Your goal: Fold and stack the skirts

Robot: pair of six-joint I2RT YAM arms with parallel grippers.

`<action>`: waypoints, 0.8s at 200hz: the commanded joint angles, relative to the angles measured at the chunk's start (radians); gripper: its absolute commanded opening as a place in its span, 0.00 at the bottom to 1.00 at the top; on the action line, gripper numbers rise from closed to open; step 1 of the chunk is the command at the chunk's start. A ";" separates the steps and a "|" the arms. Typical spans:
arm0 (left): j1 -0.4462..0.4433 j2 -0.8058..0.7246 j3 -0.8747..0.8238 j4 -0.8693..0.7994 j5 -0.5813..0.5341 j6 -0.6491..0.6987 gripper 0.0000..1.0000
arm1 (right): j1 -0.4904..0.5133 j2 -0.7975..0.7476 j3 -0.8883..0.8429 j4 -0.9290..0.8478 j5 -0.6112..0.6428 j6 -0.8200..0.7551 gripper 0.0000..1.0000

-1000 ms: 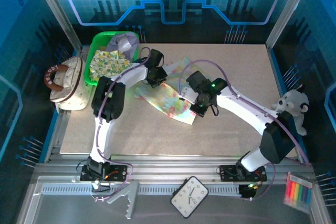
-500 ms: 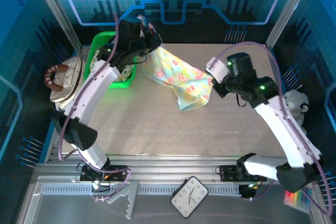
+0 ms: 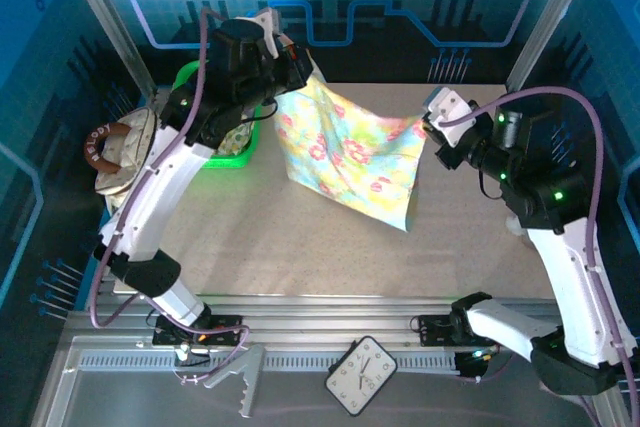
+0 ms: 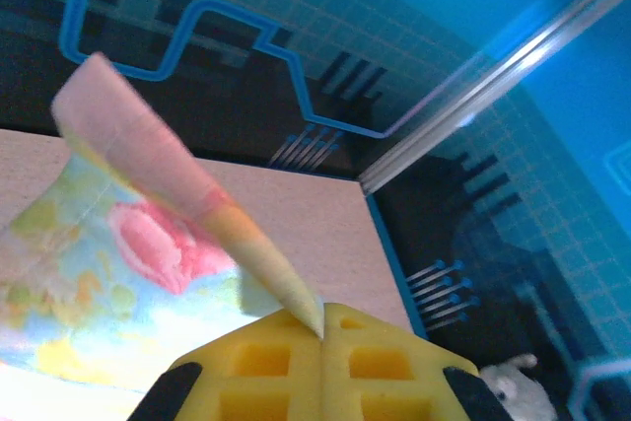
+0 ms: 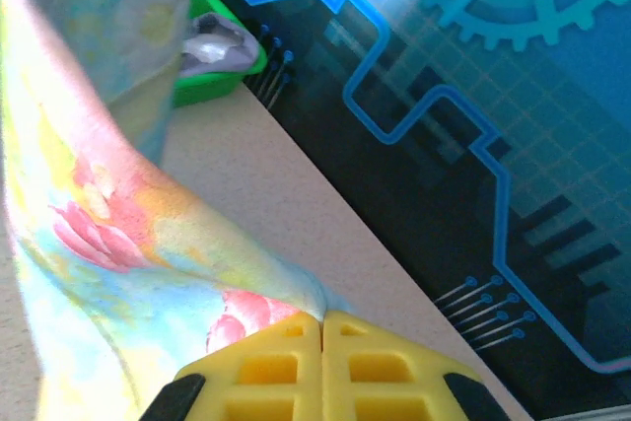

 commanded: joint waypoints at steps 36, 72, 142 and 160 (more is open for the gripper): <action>0.052 0.320 0.318 0.039 -0.211 0.074 0.00 | -0.207 0.258 0.048 0.212 -0.167 -0.049 0.00; 0.142 0.442 0.344 0.352 -0.137 -0.049 0.00 | -0.267 0.521 0.347 0.147 -0.247 -0.106 0.00; 0.158 0.396 0.288 0.417 -0.059 0.013 0.00 | -0.284 0.649 0.594 -0.075 -0.153 -0.265 0.00; 0.157 0.323 0.066 0.471 -0.029 -0.025 0.00 | -0.269 0.572 0.430 -0.025 -0.104 -0.290 0.00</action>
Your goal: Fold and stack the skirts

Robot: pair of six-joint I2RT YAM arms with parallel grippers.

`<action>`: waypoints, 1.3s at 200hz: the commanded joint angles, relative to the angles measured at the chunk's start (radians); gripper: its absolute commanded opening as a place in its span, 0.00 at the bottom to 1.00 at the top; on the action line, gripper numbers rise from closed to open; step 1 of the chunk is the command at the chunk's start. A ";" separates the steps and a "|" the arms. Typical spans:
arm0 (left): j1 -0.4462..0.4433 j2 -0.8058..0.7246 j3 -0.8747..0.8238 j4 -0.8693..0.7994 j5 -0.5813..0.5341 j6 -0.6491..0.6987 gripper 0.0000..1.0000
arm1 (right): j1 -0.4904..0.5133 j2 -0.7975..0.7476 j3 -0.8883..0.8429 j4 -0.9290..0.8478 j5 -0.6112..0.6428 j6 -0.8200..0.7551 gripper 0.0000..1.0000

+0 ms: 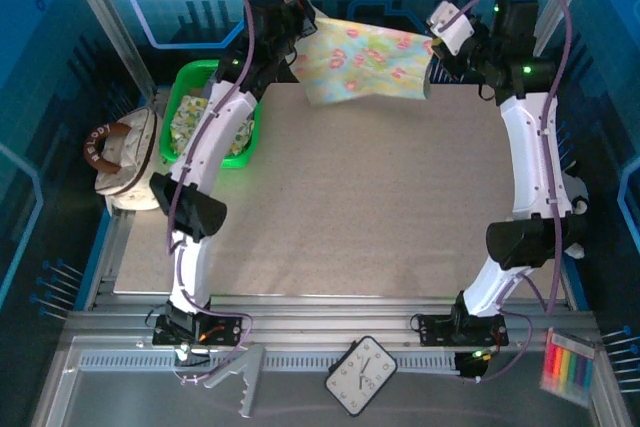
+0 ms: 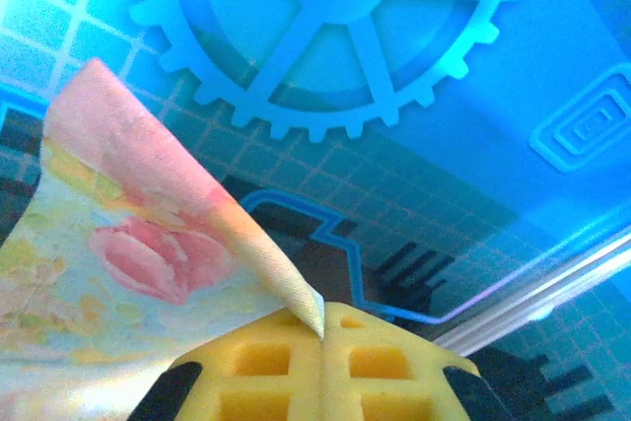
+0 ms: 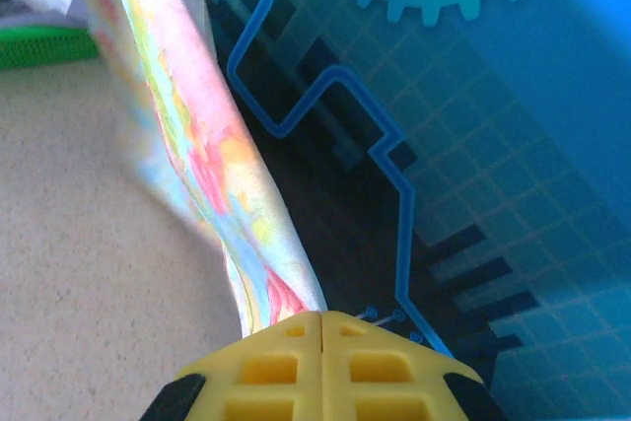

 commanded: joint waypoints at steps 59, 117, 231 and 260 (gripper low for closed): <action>-0.051 -0.440 -1.102 0.265 -0.032 -0.332 0.06 | 0.193 -0.462 -0.909 0.092 0.095 -0.070 0.00; -0.071 -0.761 -1.401 0.019 -0.089 -0.429 0.85 | 0.243 -0.635 -1.128 0.094 -0.171 0.173 1.00; -0.146 -0.158 -0.910 -0.125 0.150 -0.408 0.99 | -0.040 -0.181 -1.019 0.452 0.184 1.327 1.00; -0.103 -0.149 -1.049 -0.094 0.264 -0.444 0.99 | -0.048 -0.013 -0.931 0.400 0.128 1.357 1.00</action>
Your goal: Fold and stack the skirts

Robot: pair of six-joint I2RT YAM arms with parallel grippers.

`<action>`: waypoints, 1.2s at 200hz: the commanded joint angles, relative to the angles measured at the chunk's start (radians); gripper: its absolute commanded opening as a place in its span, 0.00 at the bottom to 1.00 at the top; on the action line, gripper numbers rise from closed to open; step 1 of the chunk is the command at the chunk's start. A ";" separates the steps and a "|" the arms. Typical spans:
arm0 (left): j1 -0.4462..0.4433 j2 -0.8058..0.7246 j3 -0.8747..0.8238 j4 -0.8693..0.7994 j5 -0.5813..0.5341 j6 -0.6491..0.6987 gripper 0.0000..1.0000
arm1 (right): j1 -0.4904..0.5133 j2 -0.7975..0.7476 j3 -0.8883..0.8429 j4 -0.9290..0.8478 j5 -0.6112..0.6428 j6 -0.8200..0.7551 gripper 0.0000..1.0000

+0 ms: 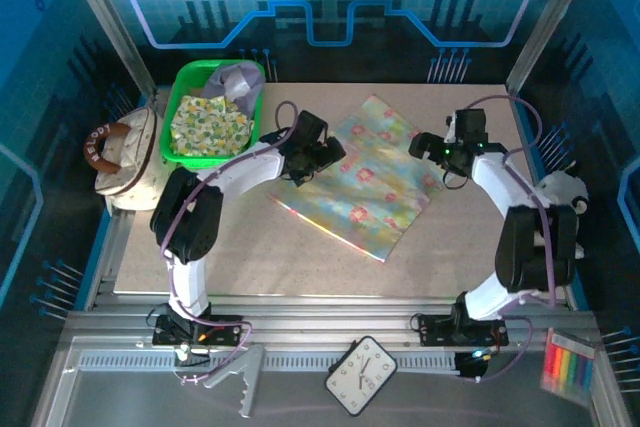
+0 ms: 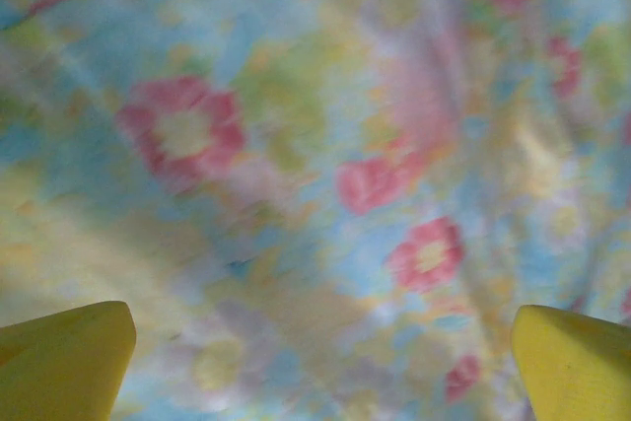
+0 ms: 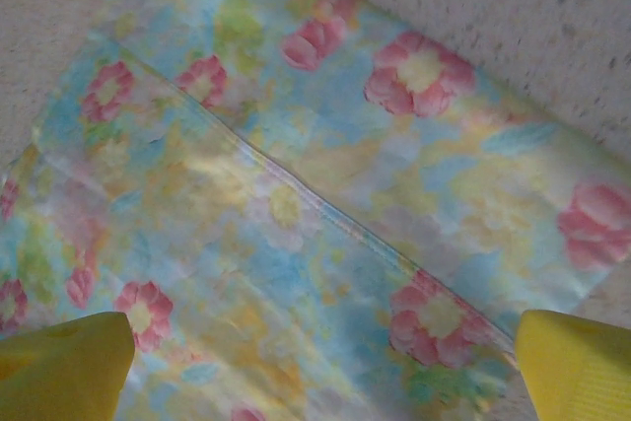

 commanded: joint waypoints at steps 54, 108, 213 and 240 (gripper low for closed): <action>0.060 -0.009 -0.219 -0.054 0.153 -0.016 0.99 | -0.010 0.361 0.221 0.001 -0.111 0.205 1.00; 0.064 -0.076 -0.392 -0.014 0.177 -0.004 0.99 | 0.007 0.657 0.539 -0.030 -0.270 0.318 1.00; -0.029 -0.175 -0.339 -0.077 0.308 0.048 0.99 | 0.117 1.180 1.408 -0.258 -0.305 0.436 1.00; -0.029 -0.200 -0.335 -0.088 0.319 0.058 0.99 | 0.119 1.140 1.404 -0.252 -0.266 0.430 1.00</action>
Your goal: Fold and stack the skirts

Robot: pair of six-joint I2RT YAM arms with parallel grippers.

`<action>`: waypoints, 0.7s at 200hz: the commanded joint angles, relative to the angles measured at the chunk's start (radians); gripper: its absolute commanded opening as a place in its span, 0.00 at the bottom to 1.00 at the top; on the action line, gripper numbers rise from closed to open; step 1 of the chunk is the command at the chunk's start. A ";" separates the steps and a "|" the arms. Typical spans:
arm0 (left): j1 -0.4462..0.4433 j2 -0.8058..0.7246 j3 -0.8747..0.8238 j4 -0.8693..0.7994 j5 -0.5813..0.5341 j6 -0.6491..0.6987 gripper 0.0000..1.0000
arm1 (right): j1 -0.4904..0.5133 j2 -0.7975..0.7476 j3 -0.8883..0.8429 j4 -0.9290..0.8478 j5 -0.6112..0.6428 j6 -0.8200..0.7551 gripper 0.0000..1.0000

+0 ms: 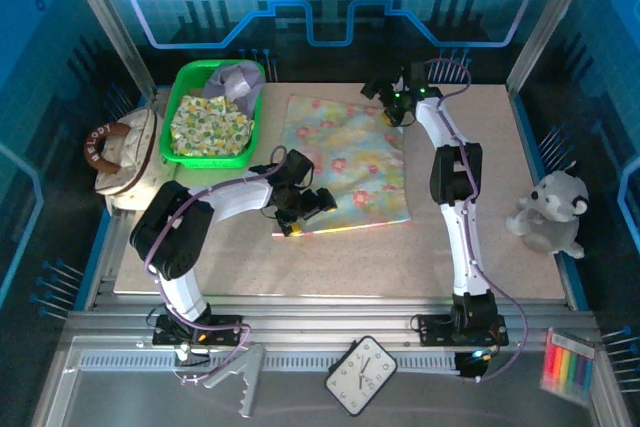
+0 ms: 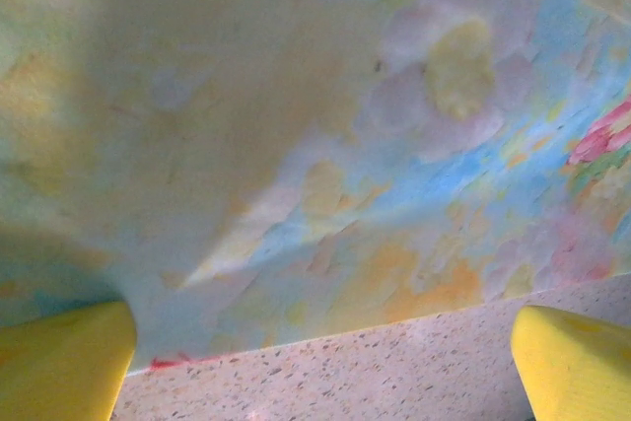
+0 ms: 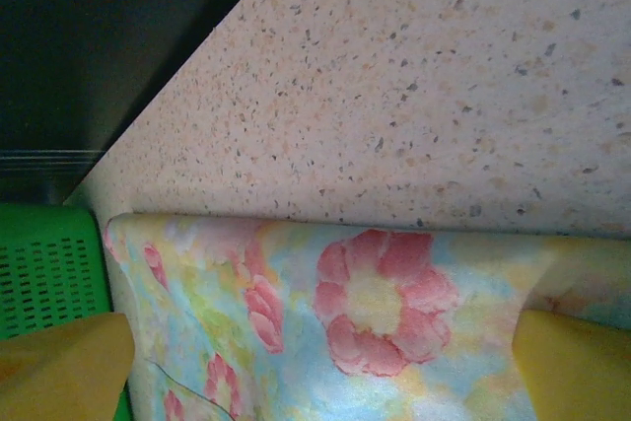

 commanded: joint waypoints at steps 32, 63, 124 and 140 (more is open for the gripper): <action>0.002 -0.143 0.028 -0.093 0.007 0.038 0.99 | 0.002 -0.144 -0.103 -0.094 0.082 -0.072 1.00; 0.006 -0.250 0.001 -0.125 -0.052 0.010 0.99 | 0.002 -0.460 -0.471 -0.002 0.128 -0.144 1.00; 0.121 -0.542 -0.289 -0.168 -0.119 -0.224 0.99 | -0.016 -1.107 -1.286 0.115 0.213 -0.150 1.00; 0.144 -0.597 -0.369 -0.150 -0.111 -0.276 0.98 | -0.024 -1.236 -1.427 0.064 0.232 -0.131 0.99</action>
